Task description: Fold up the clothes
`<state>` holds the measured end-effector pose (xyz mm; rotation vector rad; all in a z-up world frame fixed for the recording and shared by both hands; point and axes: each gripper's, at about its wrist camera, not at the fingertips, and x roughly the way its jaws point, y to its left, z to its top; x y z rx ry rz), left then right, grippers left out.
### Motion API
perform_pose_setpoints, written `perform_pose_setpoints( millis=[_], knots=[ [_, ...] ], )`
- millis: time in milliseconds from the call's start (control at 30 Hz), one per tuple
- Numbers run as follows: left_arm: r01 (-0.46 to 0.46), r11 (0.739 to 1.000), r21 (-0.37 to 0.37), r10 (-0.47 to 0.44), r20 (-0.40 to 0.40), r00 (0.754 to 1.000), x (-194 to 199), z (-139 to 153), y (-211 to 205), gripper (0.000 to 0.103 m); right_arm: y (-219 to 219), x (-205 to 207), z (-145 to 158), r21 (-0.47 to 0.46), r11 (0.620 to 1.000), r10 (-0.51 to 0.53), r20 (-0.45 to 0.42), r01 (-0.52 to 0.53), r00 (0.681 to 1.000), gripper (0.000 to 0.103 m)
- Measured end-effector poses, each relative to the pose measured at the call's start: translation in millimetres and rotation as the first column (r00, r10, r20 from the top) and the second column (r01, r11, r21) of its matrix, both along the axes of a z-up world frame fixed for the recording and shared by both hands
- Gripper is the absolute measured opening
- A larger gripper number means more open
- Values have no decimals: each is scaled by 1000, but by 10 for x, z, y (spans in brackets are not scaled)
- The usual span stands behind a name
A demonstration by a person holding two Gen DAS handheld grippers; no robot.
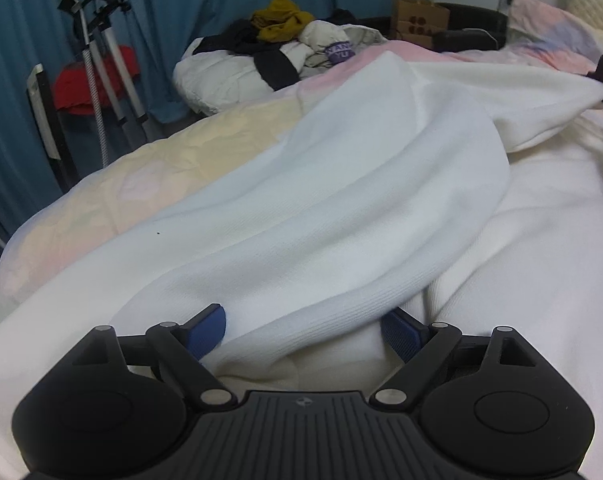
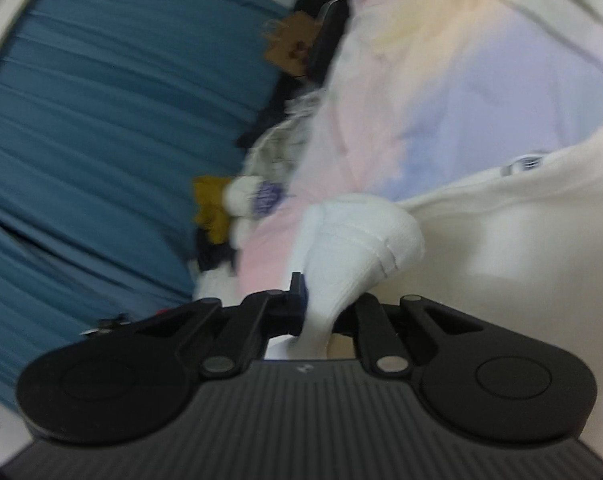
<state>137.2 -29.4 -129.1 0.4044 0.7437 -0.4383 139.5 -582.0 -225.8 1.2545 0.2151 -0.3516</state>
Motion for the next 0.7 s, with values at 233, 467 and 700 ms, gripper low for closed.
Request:
perform_pose_setpoints(
  millis=[233, 467, 700],
  knots=[
    [47, 998, 51, -50, 54, 997, -57, -27, -66, 83, -99, 30, -250, 68, 995, -66, -100, 72, 993, 10],
    [20, 998, 59, -26, 104, 994, -39, -64, -173, 58, 36, 3, 44, -134, 990, -51, -68, 41, 996, 9],
    [-83, 996, -14, 84, 105, 991, 9, 113, -130, 10, 25, 95, 200, -214, 976, -69, -93, 48, 993, 9]
  ],
)
